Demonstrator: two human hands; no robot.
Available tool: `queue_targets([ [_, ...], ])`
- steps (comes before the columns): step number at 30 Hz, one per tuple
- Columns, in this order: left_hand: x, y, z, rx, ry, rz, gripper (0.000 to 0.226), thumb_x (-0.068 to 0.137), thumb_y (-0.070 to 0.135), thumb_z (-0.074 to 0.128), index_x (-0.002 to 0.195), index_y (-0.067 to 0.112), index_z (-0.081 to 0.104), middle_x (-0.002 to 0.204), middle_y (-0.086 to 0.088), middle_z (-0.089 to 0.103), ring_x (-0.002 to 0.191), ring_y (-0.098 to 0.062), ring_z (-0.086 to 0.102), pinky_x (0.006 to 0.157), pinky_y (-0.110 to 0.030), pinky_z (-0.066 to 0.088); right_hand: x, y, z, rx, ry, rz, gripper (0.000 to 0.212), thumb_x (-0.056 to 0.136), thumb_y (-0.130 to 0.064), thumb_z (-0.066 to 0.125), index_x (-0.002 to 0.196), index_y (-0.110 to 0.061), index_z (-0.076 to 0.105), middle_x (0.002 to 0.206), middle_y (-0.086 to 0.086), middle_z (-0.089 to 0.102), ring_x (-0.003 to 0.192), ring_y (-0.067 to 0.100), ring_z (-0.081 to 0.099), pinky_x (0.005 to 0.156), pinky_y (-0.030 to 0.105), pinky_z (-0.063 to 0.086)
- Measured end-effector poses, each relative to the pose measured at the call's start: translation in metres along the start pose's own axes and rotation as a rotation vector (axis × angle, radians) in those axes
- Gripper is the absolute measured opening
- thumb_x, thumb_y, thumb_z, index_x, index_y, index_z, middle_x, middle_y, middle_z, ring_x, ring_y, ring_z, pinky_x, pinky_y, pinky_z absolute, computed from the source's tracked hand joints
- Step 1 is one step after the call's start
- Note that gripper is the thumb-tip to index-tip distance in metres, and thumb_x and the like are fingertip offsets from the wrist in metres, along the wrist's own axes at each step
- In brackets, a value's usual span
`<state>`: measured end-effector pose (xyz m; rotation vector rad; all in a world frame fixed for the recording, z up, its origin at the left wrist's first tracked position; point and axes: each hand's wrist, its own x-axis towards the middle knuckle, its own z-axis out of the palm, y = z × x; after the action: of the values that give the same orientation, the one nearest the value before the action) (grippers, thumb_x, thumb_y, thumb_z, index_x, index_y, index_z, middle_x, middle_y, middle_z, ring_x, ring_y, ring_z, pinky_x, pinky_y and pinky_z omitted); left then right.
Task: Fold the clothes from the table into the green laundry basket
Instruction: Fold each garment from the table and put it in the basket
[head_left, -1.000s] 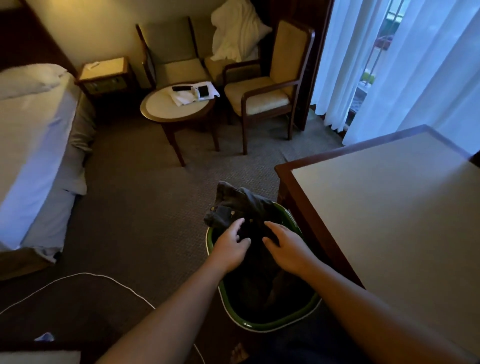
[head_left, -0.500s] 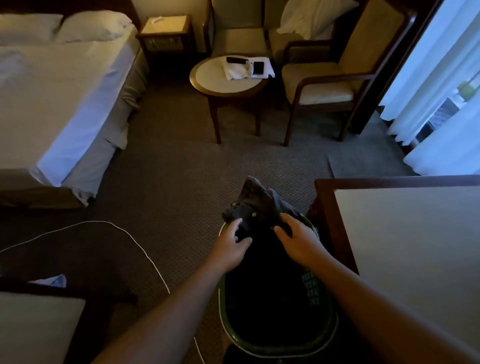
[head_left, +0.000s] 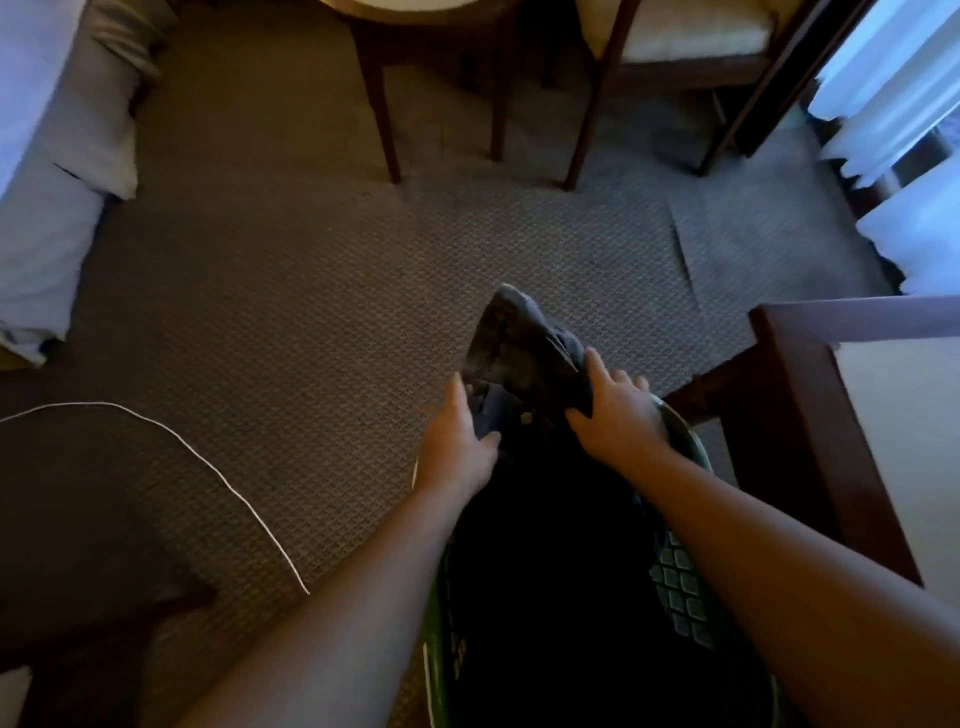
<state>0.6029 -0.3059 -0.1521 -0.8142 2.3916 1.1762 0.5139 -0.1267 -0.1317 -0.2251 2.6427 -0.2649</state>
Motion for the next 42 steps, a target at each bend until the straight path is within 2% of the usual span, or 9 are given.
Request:
queue_targets([
  [4, -0.017, -0.024, 0.025, 0.167, -0.372, 0.054, 0.089, 0.089, 0.033, 0.067, 0.163, 0.039, 0.020, 0.143, -0.013, 0.062, 0.133, -0.034, 0.059, 0.109, -0.039, 0.049, -0.044, 0.022, 0.032, -0.172, -0.009, -0.098, 0.070, 0.089, -0.039, 0.059, 0.154, -0.036, 0.034, 0.125, 0.006, 0.063, 0.116, 0.033, 0.053, 0.092, 0.048, 0.050],
  [8, -0.064, -0.047, 0.059, 0.547, -0.554, 0.015, 0.060, 0.091, 0.031, 0.066, 0.147, 0.024, 0.044, 0.145, -0.015, 0.053, 0.127, -0.039, 0.060, 0.102, -0.046, 0.053, -0.102, 0.050, 0.071, -0.344, -0.476, -0.004, 0.077, 0.097, -0.044, 0.054, 0.159, -0.043, 0.008, 0.157, 0.009, 0.034, 0.143, 0.036, 0.030, 0.112, 0.056, 0.033],
  [12, -0.093, -0.055, 0.094, 0.533, -0.202, 0.162, 0.112, 0.086, 0.036, 0.074, 0.164, 0.011, -0.002, 0.168, -0.018, 0.000, 0.155, -0.040, 0.020, 0.121, -0.050, 0.032, -0.105, 0.057, 0.104, -0.304, -0.488, 0.024, 0.129, 0.084, -0.051, 0.075, 0.148, -0.046, -0.036, 0.167, 0.012, -0.012, 0.151, 0.048, 0.007, 0.112, 0.072, 0.027],
  [15, -0.087, -0.074, 0.119, 0.550, -0.300, 0.178, 0.128, 0.086, 0.043, 0.075, 0.160, 0.014, -0.024, 0.168, -0.013, -0.029, 0.158, -0.041, -0.016, 0.126, -0.060, 0.016, -0.084, 0.065, 0.125, -0.302, -0.507, -0.032, 0.143, 0.078, -0.054, 0.079, 0.122, -0.053, -0.057, 0.163, 0.010, -0.032, 0.148, 0.058, 0.001, 0.110, 0.081, 0.019],
  [20, -0.038, -0.113, 0.154, 0.598, -0.446, 0.016, 0.130, 0.085, 0.043, 0.079, 0.161, 0.024, -0.025, 0.169, -0.009, -0.031, 0.156, -0.046, -0.018, 0.126, -0.061, 0.017, -0.055, 0.060, 0.159, -0.342, -0.548, 0.045, 0.139, 0.075, -0.039, 0.088, 0.145, -0.059, -0.031, 0.164, 0.002, -0.035, 0.150, 0.054, -0.004, 0.108, 0.085, 0.009],
  [26, 0.016, -0.160, 0.218, 0.638, -0.438, -0.008, 0.132, 0.078, 0.050, 0.080, 0.161, 0.030, -0.021, 0.172, -0.007, -0.023, 0.155, -0.054, -0.014, 0.119, -0.074, 0.020, -0.029, 0.091, 0.227, -0.414, -0.323, -0.019, 0.133, 0.080, -0.038, 0.084, 0.145, -0.055, -0.030, 0.166, 0.007, -0.020, 0.143, 0.055, 0.017, 0.106, 0.080, 0.028],
  [30, 0.027, -0.167, 0.236, 0.622, -0.374, -0.070, 0.099, 0.099, 0.037, 0.061, 0.164, 0.029, -0.014, 0.173, -0.007, -0.019, 0.152, -0.059, -0.015, 0.112, -0.069, 0.036, -0.015, 0.099, 0.249, -0.439, -0.320, -0.043, 0.132, 0.081, -0.029, 0.084, 0.149, -0.054, -0.025, 0.165, 0.009, -0.018, 0.142, 0.056, 0.017, 0.104, 0.081, 0.026],
  [36, 0.060, -0.188, 0.248, 0.674, -0.447, -0.027, 0.111, 0.070, 0.060, 0.044, 0.163, 0.035, -0.010, 0.174, -0.003, -0.012, 0.157, -0.050, -0.011, 0.112, -0.081, 0.012, 0.007, 0.098, 0.245, -0.366, -0.349, -0.051, 0.122, 0.083, -0.036, 0.081, 0.151, -0.057, -0.018, 0.166, 0.007, -0.013, 0.139, 0.055, 0.020, 0.104, 0.081, 0.025],
  [42, 0.011, -0.147, 0.200, 0.588, -0.446, -0.041, 0.135, 0.075, 0.056, 0.083, 0.163, 0.032, -0.018, 0.173, -0.006, -0.018, 0.157, -0.049, -0.006, 0.121, -0.067, 0.025, -0.037, 0.089, 0.211, -0.367, -0.311, -0.079, 0.135, 0.075, -0.049, 0.084, 0.148, -0.053, -0.030, 0.167, 0.005, -0.025, 0.146, 0.054, 0.012, 0.108, 0.081, 0.022],
])
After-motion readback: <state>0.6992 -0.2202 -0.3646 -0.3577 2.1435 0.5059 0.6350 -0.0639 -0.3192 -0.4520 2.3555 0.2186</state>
